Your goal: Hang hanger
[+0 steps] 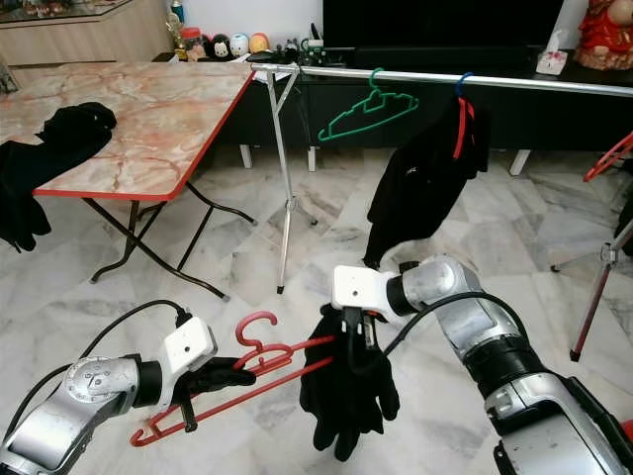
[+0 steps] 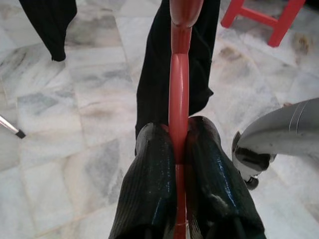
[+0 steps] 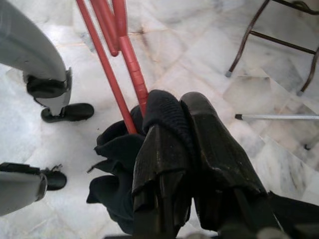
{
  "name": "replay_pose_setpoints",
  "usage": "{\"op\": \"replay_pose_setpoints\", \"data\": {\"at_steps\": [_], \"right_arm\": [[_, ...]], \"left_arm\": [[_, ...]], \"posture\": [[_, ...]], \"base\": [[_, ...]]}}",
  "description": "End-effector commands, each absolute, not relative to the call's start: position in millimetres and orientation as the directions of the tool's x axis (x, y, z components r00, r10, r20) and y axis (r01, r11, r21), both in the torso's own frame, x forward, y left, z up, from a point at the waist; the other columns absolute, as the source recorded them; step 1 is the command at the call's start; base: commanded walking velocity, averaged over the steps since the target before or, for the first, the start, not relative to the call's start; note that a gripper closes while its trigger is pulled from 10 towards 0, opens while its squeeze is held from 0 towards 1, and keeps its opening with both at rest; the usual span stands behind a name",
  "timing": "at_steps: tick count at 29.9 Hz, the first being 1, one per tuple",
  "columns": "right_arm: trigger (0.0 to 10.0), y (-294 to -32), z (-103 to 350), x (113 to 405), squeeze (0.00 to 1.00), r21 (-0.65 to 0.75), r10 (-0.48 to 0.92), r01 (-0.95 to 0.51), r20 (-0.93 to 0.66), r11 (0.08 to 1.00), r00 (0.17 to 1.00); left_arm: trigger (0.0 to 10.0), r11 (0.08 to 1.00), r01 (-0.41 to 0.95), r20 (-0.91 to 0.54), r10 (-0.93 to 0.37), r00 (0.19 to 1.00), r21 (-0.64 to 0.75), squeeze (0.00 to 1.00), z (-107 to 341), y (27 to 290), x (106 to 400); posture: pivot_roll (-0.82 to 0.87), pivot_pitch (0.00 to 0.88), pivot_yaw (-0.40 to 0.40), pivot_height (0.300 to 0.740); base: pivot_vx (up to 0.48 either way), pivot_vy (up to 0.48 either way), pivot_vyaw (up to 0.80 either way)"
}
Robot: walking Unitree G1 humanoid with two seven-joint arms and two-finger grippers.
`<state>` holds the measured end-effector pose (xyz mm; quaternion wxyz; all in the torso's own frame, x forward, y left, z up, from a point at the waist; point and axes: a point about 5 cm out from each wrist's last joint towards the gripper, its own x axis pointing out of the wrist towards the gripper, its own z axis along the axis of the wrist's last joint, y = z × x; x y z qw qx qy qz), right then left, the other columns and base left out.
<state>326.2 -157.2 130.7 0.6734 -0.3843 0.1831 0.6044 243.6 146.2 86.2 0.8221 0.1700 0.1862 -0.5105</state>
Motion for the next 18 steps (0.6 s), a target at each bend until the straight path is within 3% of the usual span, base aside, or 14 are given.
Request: {"op": "replay_pose_setpoints", "data": {"at_steps": [1,8,18], "right_arm": [[10.0,-153,137,324,0.0,-0.322,0.675,-0.941,-0.718,-0.103,0.172],[10.0,-154,128,316,0.0,-0.299,0.652,-0.933,-0.751,-0.198,0.103],[10.0,-151,128,313,0.0,-0.307,0.676,-0.921,-0.734,-0.241,0.068]], "left_arm": [[10.0,0.405,0.905,-0.495,-0.764,0.413,0.131,0.0,87,147,246],[10.0,0.403,0.904,-0.484,-0.769,0.418,0.141,0.0,86,143,246],[10.0,0.373,0.919,-0.435,-0.812,0.388,0.124,0.0,93,140,242]], "posture": [[-0.14,0.0,0.056,0.732],[-0.13,0.0,0.054,0.732],[-0.13,0.0,0.052,0.732]], "base": [[0.0,0.0,0.0],[0.0,0.0,0.0],[0.0,0.0,0.0]]}}
